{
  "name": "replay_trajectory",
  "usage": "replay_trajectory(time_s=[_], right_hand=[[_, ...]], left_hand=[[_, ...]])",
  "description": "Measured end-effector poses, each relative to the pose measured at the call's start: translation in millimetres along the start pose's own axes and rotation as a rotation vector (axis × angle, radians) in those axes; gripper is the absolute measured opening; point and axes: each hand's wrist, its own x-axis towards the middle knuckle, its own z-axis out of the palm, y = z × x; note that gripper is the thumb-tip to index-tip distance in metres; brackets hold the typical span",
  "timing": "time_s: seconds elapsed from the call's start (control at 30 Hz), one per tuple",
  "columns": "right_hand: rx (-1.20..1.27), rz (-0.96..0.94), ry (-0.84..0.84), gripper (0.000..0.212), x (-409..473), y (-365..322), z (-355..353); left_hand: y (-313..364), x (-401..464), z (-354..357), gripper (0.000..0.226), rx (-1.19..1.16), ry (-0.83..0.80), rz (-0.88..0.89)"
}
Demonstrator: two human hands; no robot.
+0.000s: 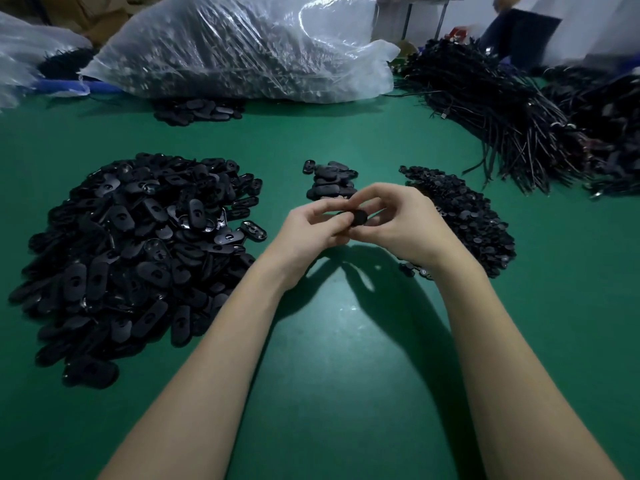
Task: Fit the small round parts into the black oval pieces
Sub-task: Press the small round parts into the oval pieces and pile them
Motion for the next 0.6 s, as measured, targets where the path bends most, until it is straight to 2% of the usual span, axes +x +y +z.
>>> replay_trajectory(time_s=[0.07, 0.2, 0.27, 0.43, 0.6], right_hand=[[-0.006, 0.058, -0.037, 0.033, -1.1, 6.1, -8.5], [-0.263, 0.154, 0.023, 0.009, -2.0, 23.4, -37.3], [-0.354, 0.202, -0.018, 0.009, -5.4, 30.0, -47.7], [-0.376, 0.246, -0.124, 0.006, -9.7, 33.8, -50.9], [-0.419, 0.268, -0.117, 0.008, -7.2, 33.0, -43.9]], left_hand=[[-3.3, 2.4, -3.1, 0.016, -0.008, -0.009, 0.005], [-9.6, 8.4, -6.9, 0.017, -0.08, 0.006, -0.027], [-9.7, 9.7, -5.3, 0.018, -0.104, 0.027, -0.049], [-8.1, 9.1, -3.3, 0.024, -0.154, 0.035, -0.076], [-5.0, 6.7, -3.6, 0.015, -0.15, 0.058, -0.052]])
